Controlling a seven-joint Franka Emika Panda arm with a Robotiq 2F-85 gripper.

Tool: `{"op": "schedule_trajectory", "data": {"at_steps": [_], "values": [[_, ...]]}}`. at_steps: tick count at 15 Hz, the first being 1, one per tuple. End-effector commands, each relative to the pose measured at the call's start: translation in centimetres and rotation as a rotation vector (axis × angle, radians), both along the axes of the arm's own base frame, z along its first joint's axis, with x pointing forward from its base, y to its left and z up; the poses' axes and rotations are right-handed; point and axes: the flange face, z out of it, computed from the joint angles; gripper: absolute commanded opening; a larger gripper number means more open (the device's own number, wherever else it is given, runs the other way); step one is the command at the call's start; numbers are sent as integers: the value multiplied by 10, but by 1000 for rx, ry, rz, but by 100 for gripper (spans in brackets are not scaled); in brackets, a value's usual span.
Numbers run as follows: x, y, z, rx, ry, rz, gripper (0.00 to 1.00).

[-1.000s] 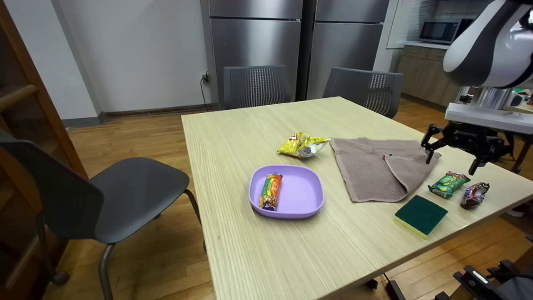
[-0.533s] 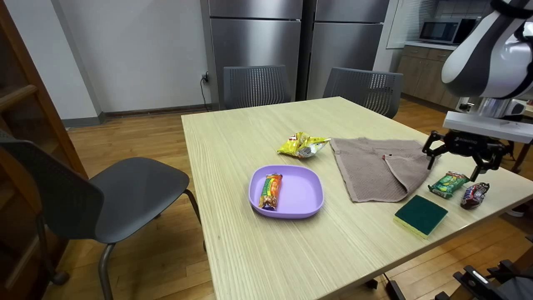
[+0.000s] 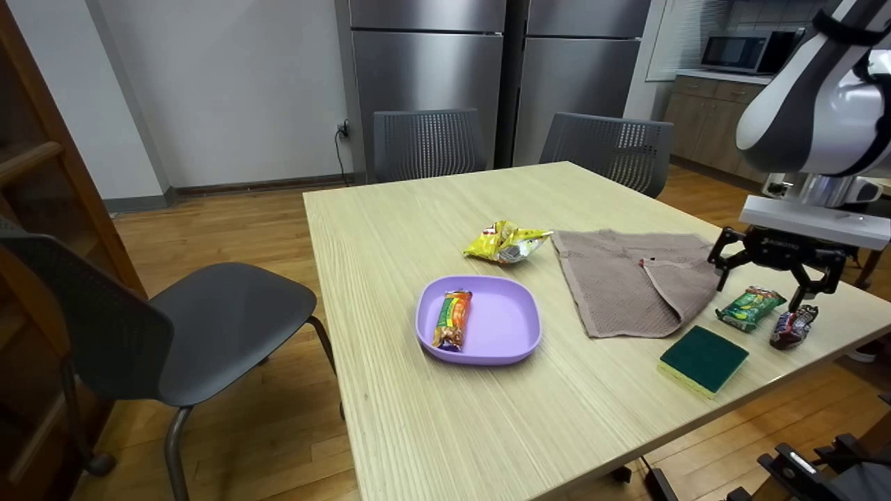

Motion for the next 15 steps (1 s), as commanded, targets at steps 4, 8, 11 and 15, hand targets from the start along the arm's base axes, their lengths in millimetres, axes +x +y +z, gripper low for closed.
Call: {"op": "schedule_trajectory", "data": {"at_steps": [4,8,11,15], "values": [[3,-4,-3,8,-25,-58,100],[6,-4,-4,17,-41,-88,100],[5,-7,-6,16,-43,-100,100],[6,-9,-8,25,-52,-118,100]]}}
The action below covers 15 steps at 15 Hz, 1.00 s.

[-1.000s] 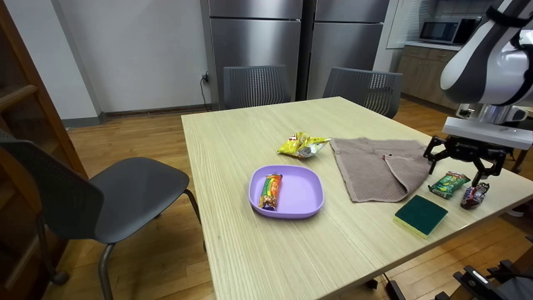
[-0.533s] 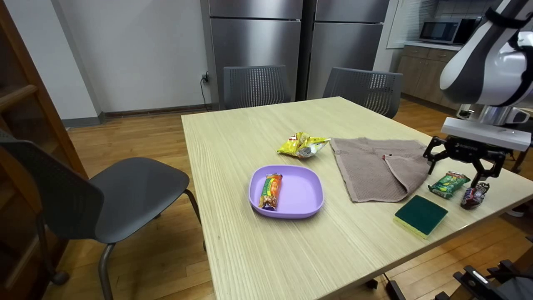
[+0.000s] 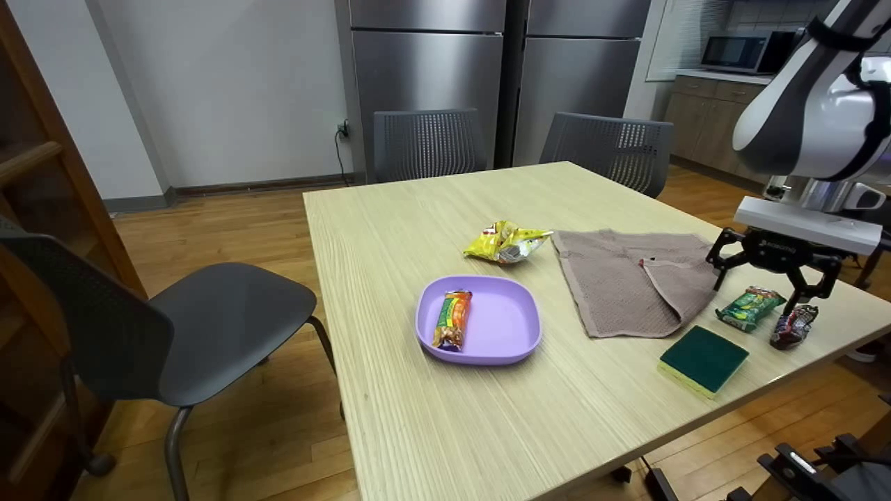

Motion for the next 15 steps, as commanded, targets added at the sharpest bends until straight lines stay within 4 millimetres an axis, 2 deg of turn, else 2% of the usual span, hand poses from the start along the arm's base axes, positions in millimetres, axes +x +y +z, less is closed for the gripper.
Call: {"op": "schedule_trajectory", "data": {"at_steps": [1,15], "values": [[6,-4,-1,12,-30,-45,100],[2,-9,-5,19,-1,-72,100]]}}
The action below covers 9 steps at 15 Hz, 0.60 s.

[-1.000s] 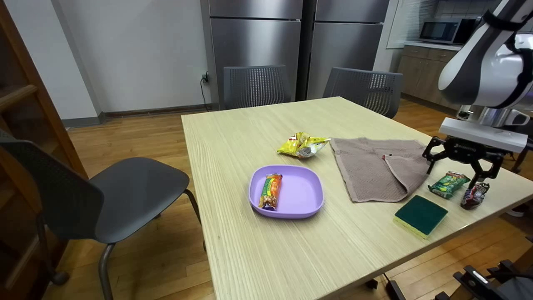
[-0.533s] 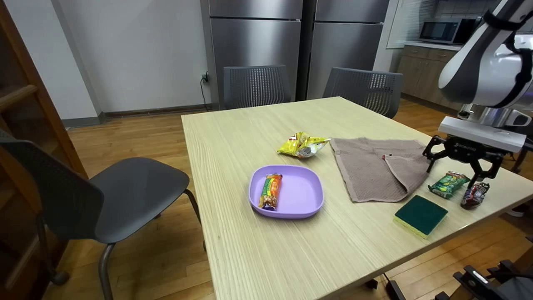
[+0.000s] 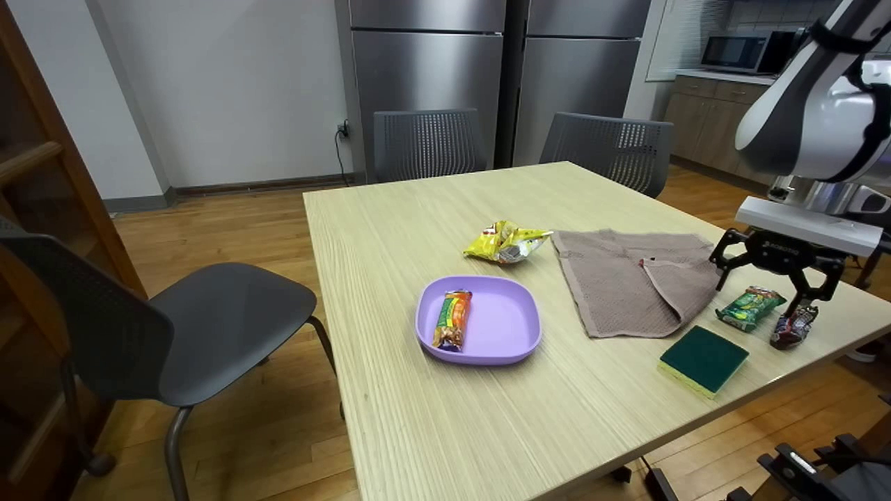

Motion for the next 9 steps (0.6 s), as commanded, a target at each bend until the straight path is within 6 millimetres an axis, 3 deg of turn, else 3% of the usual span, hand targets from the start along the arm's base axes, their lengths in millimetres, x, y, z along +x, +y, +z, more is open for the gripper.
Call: {"op": "schedule_trajectory", "data": {"at_steps": [1,9], "values": [[4,0,-3,9,6,-23,100],[10,1,-7,8,3,-22,100]]}}
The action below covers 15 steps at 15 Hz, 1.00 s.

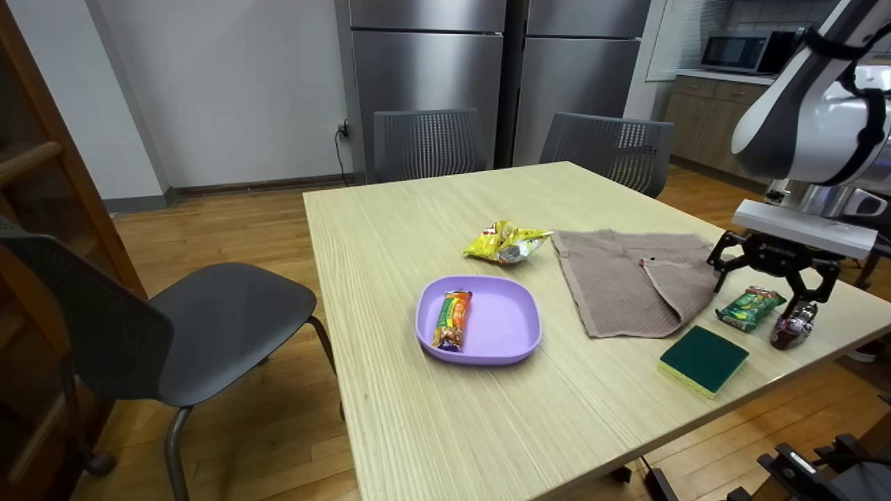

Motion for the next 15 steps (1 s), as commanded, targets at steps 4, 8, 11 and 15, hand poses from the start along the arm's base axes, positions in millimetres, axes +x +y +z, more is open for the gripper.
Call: {"op": "schedule_trajectory", "data": {"at_steps": [4,8,11,15], "values": [[11,2,-3,10,-4,-25,100],[12,2,-5,11,-4,-29,100],[12,1,-6,11,-2,-31,100],[14,1,-8,10,1,-33,100]]}}
